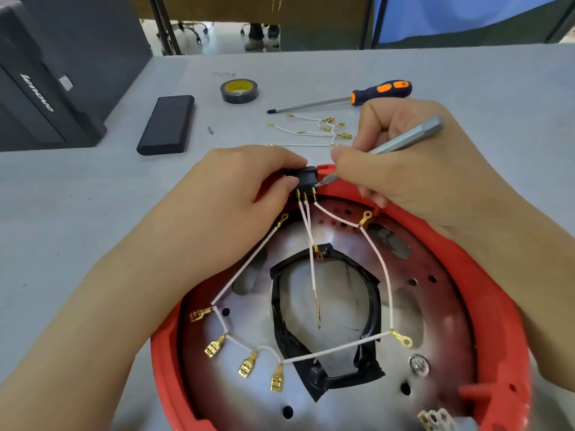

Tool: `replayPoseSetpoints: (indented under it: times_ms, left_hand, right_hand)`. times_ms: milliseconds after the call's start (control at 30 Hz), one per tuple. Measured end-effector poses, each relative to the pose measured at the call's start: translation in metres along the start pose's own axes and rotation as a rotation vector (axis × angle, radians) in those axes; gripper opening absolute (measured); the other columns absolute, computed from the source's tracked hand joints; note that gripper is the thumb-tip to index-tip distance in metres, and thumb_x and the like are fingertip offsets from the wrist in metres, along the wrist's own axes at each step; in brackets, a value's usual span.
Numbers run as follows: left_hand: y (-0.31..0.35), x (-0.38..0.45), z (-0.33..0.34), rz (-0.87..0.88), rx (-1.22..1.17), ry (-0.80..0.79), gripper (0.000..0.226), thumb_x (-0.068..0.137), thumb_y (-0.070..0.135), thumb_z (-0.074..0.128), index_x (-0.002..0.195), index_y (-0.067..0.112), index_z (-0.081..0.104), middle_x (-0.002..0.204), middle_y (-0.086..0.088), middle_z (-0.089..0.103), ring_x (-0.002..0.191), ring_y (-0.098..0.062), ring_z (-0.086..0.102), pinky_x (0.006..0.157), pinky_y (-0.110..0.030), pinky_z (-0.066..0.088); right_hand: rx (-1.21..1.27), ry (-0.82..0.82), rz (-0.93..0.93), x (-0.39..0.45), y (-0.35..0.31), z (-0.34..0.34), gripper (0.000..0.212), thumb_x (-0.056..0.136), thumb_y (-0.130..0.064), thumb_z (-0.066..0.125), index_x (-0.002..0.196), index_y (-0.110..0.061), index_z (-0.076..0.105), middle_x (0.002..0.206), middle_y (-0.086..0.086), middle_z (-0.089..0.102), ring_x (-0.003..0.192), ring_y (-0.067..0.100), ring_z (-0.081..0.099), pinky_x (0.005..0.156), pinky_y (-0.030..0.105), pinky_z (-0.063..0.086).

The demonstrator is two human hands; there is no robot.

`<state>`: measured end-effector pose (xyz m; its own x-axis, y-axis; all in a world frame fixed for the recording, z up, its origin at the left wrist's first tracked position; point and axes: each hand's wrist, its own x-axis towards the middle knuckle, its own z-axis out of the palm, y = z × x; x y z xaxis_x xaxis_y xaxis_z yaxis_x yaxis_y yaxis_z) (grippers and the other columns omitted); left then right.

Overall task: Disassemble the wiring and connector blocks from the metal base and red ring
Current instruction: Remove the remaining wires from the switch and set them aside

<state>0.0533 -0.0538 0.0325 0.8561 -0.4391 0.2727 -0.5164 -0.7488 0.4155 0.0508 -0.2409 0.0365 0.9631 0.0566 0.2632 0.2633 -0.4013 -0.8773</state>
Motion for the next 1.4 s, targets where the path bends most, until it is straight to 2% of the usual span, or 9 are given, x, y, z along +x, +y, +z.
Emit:
replayPoseSetpoints:
  times_ms: [300,533,667,733,833,933,1067,1300,1400]
  left_hand:
    - [0.0004,0.0013,0.0012,-0.004,-0.011,-0.002,0.030,0.093,0.028,0.047,0.119,0.033,0.061,0.111,0.018,0.064,0.102,0.003,0.049,0.082,0.000,0.029]
    - [0.0004,0.0007,0.0016,-0.002,-0.009,0.001,0.032,0.092,0.030,0.047,0.121,0.033,0.061,0.114,0.019,0.063,0.104,0.003,0.050,0.082,0.000,0.029]
    - [-0.0001,0.0013,0.0013,-0.007,-0.010,0.002,0.030,0.092,0.031,0.047,0.119,0.035,0.061,0.114,0.020,0.063,0.104,0.004,0.050,0.083,0.000,0.029]
    - [-0.0001,0.0015,0.0011,-0.006,-0.013,0.003,0.029,0.093,0.030,0.048,0.118,0.035,0.061,0.113,0.020,0.063,0.104,0.004,0.049,0.082,0.001,0.028]
    - [0.0005,0.0014,0.0008,-0.008,-0.023,0.002,0.029,0.092,0.030,0.048,0.117,0.035,0.061,0.109,0.020,0.064,0.102,0.003,0.050,0.081,0.000,0.029]
    - [0.0010,0.0009,0.0008,-0.007,-0.034,-0.003,0.028,0.092,0.030,0.047,0.115,0.036,0.062,0.105,0.022,0.063,0.098,0.004,0.051,0.081,-0.001,0.031]
    - [-0.0011,0.0009,0.0012,-0.017,-0.023,-0.008,0.028,0.093,0.031,0.047,0.118,0.036,0.060,0.109,0.021,0.063,0.100,0.004,0.051,0.081,0.000,0.030]
    - [-0.0014,0.0017,0.0008,-0.011,-0.016,-0.012,0.028,0.094,0.030,0.047,0.119,0.035,0.060,0.109,0.021,0.063,0.100,0.003,0.051,0.080,0.000,0.030]
    - [-0.0006,0.0012,0.0006,-0.010,-0.020,-0.014,0.029,0.093,0.030,0.047,0.118,0.036,0.060,0.108,0.020,0.064,0.098,0.003,0.051,0.082,-0.002,0.031]
  right_hand:
    - [-0.041,-0.015,-0.016,-0.0006,-0.0013,-0.0007,0.029,0.078,-0.018,0.071,0.059,-0.020,0.050,0.046,0.002,0.056,0.034,0.012,0.047,0.038,0.023,0.040]
    - [-0.098,-0.022,-0.051,-0.0016,-0.0040,-0.0004,0.025,0.083,-0.028,0.072,0.068,-0.019,0.053,0.049,-0.005,0.059,0.039,0.009,0.051,0.044,0.022,0.042]
    - [-0.188,-0.014,-0.069,-0.0010,-0.0054,0.0009,0.025,0.085,-0.036,0.068,0.071,-0.023,0.053,0.051,-0.006,0.052,0.048,0.006,0.050,0.054,0.023,0.039]
    - [-0.208,-0.012,-0.073,-0.0002,-0.0061,0.0011,0.026,0.087,-0.036,0.065,0.071,-0.020,0.052,0.052,-0.005,0.049,0.048,0.007,0.049,0.054,0.024,0.037]
    - [-0.248,-0.035,-0.060,-0.0001,-0.0059,0.0032,0.029,0.088,-0.037,0.062,0.071,-0.016,0.051,0.051,-0.006,0.050,0.048,0.005,0.047,0.051,0.017,0.034]
    - [-0.259,-0.066,-0.061,-0.0022,-0.0068,0.0053,0.029,0.088,-0.036,0.063,0.067,-0.020,0.050,0.050,-0.017,0.051,0.049,0.000,0.048,0.050,0.012,0.034]
    - [-0.130,-0.002,-0.058,-0.0010,-0.0047,0.0019,0.028,0.088,-0.032,0.065,0.068,-0.019,0.050,0.049,-0.007,0.046,0.047,0.007,0.044,0.057,0.026,0.037]
    - [-0.173,0.013,-0.095,-0.0028,-0.0050,0.0019,0.026,0.086,-0.033,0.067,0.068,-0.022,0.053,0.049,-0.009,0.053,0.047,0.007,0.050,0.053,0.021,0.039]
    - [-0.194,0.014,-0.101,-0.0040,-0.0057,0.0017,0.027,0.085,-0.035,0.068,0.068,-0.022,0.052,0.052,-0.006,0.055,0.048,0.008,0.050,0.053,0.023,0.041]
